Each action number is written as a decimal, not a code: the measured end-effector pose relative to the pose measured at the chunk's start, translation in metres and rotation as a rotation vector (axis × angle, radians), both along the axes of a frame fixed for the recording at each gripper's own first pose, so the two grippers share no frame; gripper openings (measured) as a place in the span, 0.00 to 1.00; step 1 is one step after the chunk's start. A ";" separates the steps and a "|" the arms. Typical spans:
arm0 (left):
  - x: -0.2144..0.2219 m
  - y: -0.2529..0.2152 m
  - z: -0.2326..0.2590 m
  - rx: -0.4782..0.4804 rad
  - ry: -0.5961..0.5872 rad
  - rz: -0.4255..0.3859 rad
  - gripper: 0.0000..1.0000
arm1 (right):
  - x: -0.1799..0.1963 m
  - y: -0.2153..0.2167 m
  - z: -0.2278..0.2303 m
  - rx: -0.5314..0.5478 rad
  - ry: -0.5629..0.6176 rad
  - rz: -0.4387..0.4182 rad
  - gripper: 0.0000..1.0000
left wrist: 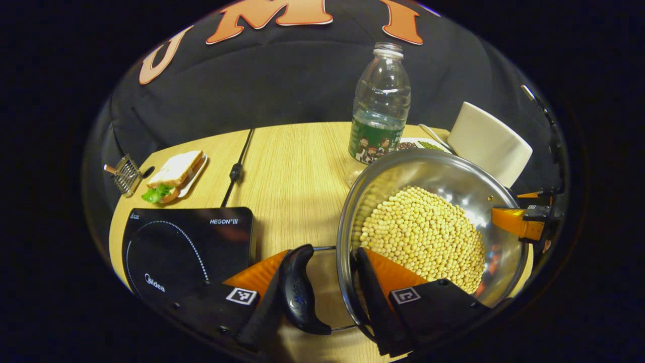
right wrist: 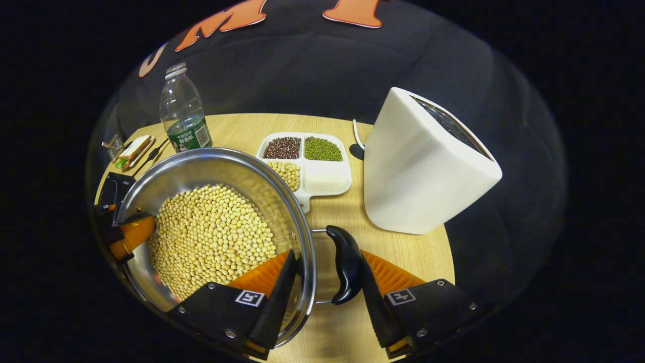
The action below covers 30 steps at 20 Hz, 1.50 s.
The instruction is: First push the handle of the pot to place it horizontally, then grasp the pot with both hands and set it on the induction cooktop.
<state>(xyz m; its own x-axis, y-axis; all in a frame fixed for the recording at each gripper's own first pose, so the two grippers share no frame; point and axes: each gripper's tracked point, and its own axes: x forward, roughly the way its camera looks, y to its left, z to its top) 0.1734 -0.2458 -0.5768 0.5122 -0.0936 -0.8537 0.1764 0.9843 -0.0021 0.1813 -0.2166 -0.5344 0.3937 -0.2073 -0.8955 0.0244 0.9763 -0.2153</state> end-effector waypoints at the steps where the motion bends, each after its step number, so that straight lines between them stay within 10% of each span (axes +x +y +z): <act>1: 0.002 0.000 -0.001 -0.004 -0.015 -0.006 0.82 | -0.002 -0.001 0.002 0.000 -0.005 -0.004 0.71; 15: 0.015 0.014 0.036 0.010 -0.138 0.004 0.75 | -0.022 0.017 0.031 0.037 -0.090 -0.153 0.58; 30: -0.004 0.108 0.131 0.019 -0.225 0.076 0.72 | -0.029 0.112 0.118 0.069 -0.187 -0.099 0.52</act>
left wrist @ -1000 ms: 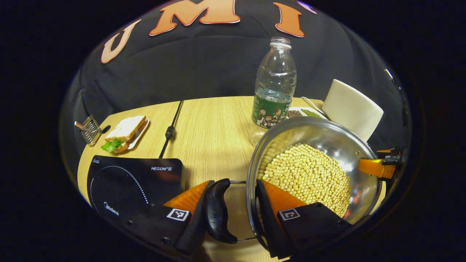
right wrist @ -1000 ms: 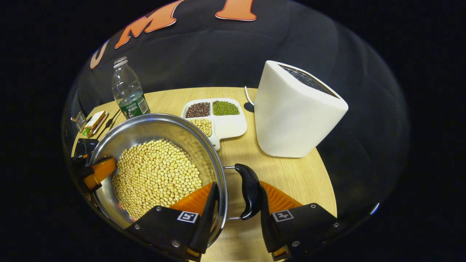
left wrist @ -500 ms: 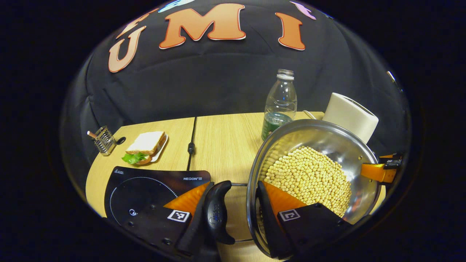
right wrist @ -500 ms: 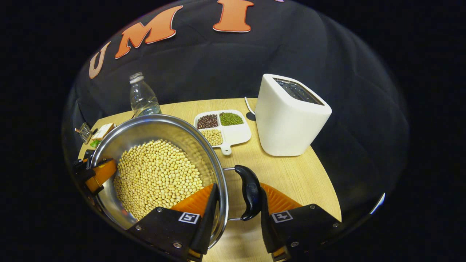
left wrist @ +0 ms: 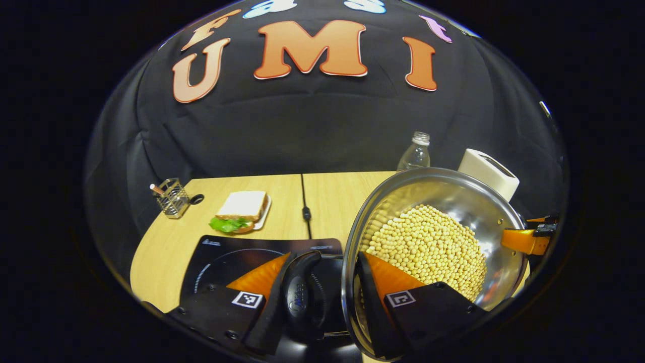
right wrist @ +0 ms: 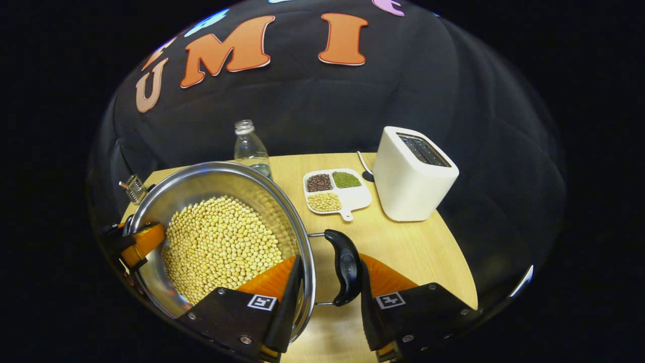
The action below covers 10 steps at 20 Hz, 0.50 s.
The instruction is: First push the handle of the pot to place it horizontally, then grasp the pot with both hands and set it on the induction cooktop.
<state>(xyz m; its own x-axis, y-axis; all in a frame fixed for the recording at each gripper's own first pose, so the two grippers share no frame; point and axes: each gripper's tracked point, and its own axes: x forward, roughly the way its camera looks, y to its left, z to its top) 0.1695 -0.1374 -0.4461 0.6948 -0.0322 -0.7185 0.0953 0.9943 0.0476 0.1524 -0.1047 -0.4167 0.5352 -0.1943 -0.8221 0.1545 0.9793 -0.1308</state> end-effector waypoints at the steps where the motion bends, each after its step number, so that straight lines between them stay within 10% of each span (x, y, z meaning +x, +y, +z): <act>1: -0.004 0.011 0.005 0.003 0.000 0.009 0.74 | 0.000 0.011 0.004 0.003 -0.004 0.009 0.57; 10: -0.031 0.121 0.044 0.036 -0.013 0.101 0.74 | 0.008 0.119 0.015 0.050 -0.023 0.102 0.57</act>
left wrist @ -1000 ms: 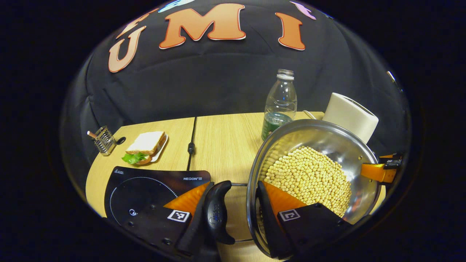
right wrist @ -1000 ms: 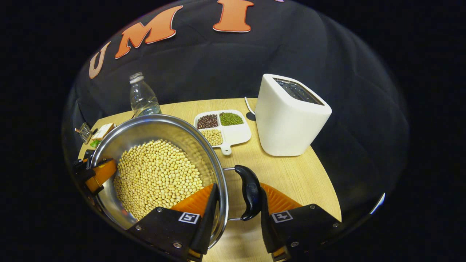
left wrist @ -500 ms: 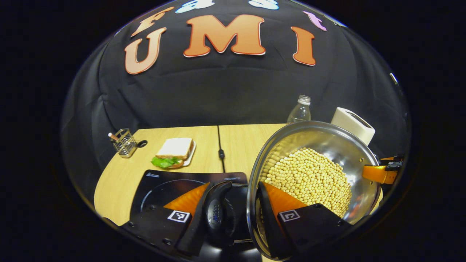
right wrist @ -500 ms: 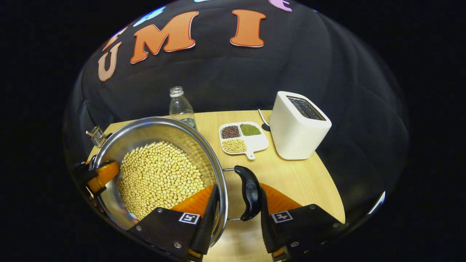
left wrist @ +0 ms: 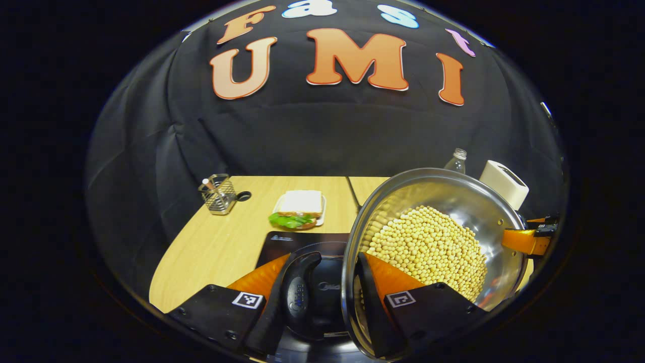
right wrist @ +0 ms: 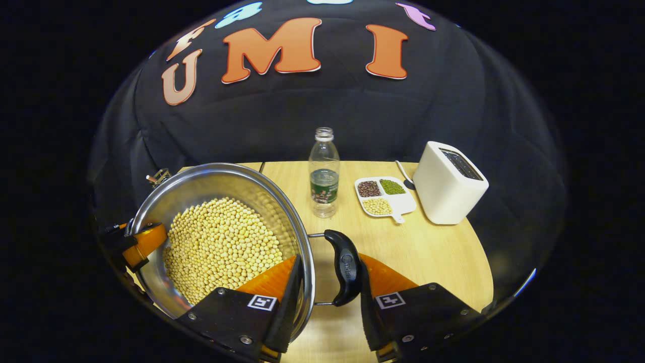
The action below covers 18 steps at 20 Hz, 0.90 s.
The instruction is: First push the handle of the pot to place it horizontally, then grasp the pot with both hands and set it on the induction cooktop.
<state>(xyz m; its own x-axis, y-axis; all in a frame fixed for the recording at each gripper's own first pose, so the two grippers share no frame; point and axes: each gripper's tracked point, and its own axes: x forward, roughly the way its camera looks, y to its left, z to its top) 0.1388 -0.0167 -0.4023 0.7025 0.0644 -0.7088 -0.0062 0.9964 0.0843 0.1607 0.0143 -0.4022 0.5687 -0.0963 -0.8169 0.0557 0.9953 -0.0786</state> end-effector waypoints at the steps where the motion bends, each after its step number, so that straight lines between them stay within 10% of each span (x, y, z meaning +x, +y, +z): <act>1: -0.001 0.011 0.003 0.001 0.000 0.009 0.74 | 0.001 0.010 0.002 0.005 -0.002 0.008 0.57; 18: -0.009 0.076 0.035 -0.007 0.034 0.098 0.77 | 0.012 0.094 -0.024 -0.005 0.004 0.083 0.57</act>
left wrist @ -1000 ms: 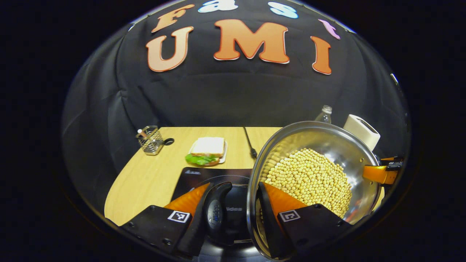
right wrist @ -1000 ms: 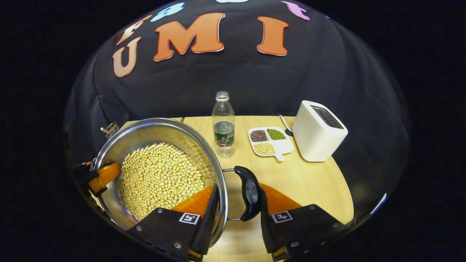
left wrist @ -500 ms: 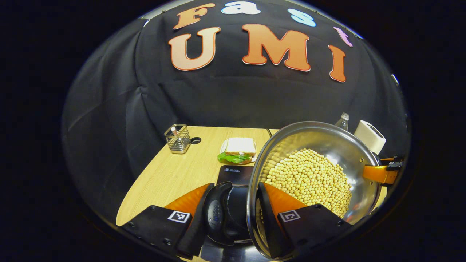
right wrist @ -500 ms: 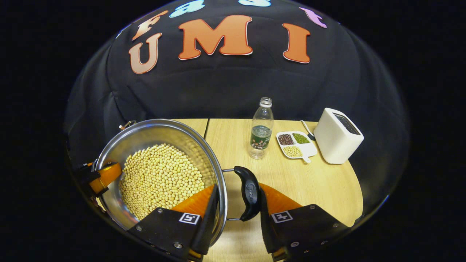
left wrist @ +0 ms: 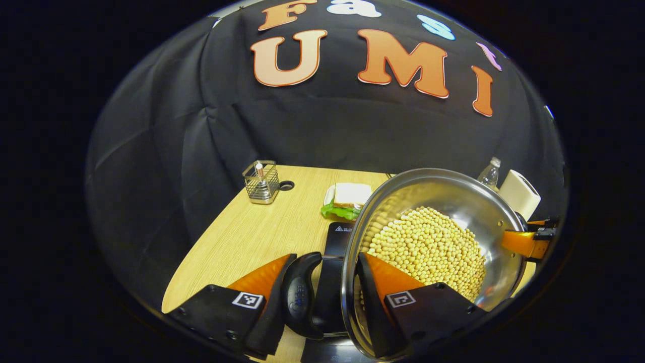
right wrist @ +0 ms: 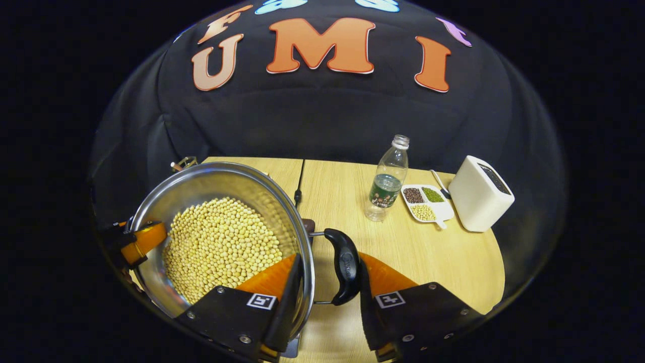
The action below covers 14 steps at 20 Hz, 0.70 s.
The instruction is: First push the handle of the pot to place it horizontally, then grasp the pot with both hands and set it on the induction cooktop.
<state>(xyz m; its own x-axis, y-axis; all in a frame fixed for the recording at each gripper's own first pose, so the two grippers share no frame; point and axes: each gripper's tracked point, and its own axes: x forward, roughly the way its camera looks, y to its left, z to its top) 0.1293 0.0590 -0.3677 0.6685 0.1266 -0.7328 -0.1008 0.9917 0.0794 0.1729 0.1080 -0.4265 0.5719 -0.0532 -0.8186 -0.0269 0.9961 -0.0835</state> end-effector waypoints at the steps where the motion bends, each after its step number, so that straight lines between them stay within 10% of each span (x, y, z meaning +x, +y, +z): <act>1: 0.007 0.000 0.001 -0.002 0.008 0.001 0.74 | 0.001 0.002 -0.006 0.002 0.008 0.000 0.57; 14: 0.013 0.005 -0.017 -0.024 0.121 -0.004 0.74 | 0.003 0.017 -0.047 -0.013 0.074 0.000 0.57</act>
<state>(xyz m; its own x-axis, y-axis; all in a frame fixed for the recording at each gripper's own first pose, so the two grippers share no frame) 0.1423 0.0642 -0.3845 0.5752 0.1055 -0.8112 -0.0879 0.9939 0.0669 0.1755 0.1254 -0.4737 0.5101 -0.0645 -0.8577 -0.0334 0.9949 -0.0947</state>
